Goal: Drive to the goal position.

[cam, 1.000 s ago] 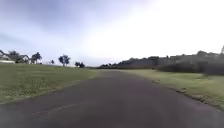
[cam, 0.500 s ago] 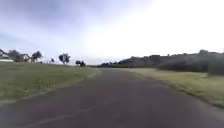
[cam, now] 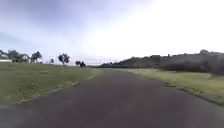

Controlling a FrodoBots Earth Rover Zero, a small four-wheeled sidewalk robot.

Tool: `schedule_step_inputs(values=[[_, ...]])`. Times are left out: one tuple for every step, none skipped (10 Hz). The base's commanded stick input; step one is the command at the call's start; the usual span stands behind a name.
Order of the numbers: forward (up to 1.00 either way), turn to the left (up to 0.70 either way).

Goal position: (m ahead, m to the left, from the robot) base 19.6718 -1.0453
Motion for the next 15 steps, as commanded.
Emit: schedule_step_inputs(values=[[1.00,0.00],[1.00,0.00],[1.00,0.00],[1.00,0.00],[1.00,0.00],[1.00,0.00],[1.00,0.00],[1.00,0.27],[1.00,0.27],[1.00,0.25],[1.00,0.08],[1.00,0.00],[1.00,0.00],[1.00,0.00],[1.00,0.00]])
